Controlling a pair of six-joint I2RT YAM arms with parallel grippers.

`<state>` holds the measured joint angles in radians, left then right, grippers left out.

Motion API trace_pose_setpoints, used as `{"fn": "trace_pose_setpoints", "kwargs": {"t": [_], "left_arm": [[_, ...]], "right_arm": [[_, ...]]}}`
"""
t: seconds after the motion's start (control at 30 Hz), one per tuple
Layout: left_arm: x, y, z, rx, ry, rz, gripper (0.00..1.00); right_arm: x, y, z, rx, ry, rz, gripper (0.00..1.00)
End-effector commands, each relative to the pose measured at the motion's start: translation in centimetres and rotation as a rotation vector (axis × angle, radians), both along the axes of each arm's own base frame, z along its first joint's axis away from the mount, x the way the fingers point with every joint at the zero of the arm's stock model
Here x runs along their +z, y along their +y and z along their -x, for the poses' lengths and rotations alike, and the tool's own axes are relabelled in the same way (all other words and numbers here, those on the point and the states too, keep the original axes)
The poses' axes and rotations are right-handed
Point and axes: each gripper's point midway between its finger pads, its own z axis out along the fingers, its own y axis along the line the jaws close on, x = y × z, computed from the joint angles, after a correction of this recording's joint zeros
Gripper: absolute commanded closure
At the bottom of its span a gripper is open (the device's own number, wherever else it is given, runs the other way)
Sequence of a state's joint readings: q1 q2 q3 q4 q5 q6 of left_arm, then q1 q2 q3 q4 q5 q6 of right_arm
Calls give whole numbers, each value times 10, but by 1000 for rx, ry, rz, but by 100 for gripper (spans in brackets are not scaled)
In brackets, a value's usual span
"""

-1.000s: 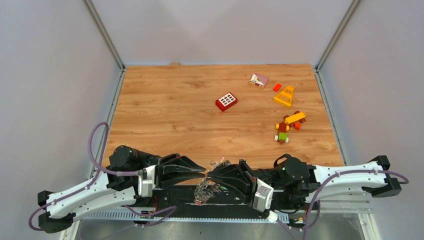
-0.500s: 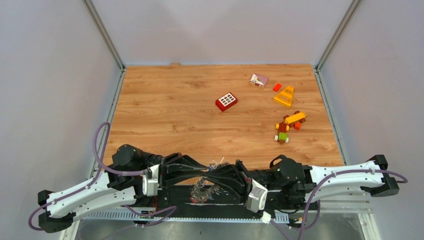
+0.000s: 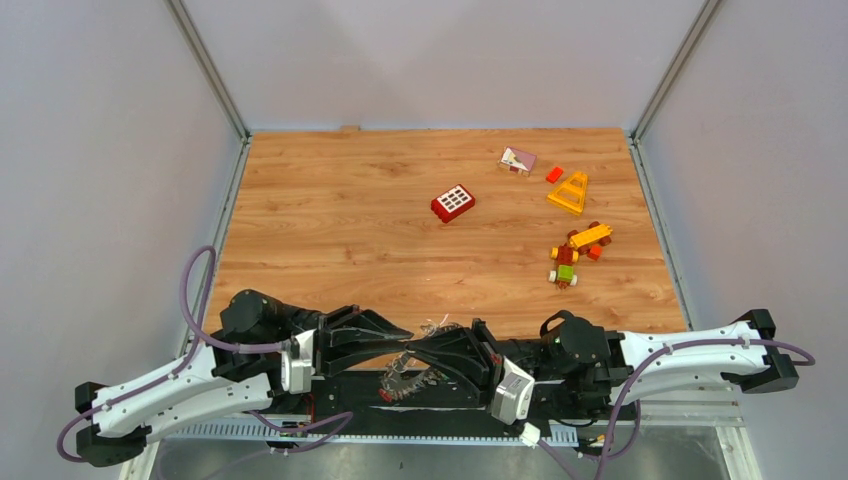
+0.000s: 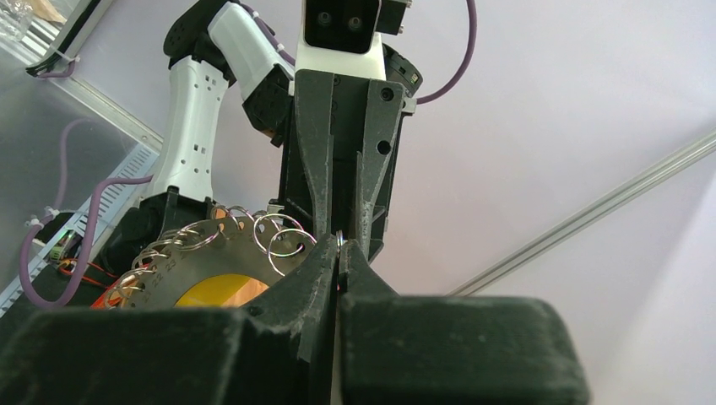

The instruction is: Remove the keys from the keyring

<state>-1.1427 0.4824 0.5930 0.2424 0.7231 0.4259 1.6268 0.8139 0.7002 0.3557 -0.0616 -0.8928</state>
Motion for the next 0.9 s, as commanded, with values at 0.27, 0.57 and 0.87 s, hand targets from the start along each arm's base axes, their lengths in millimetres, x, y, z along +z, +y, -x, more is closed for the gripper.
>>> {"fn": "trace_pose_setpoints", "kwargs": {"t": [0.27, 0.57, 0.87], "left_arm": [[19, 8, 5, -1, -45, 46, 79], [16, 9, -2, 41, -49, 35, 77], [15, 12, -5, 74, -72, 30, 76]], "right_arm": [[19, -8, -20, -106, 19, -53, 100], [17, -12, -16, -75, 37, -47, 99], [22, -17, -8, -30, 33, -63, 99]]}}
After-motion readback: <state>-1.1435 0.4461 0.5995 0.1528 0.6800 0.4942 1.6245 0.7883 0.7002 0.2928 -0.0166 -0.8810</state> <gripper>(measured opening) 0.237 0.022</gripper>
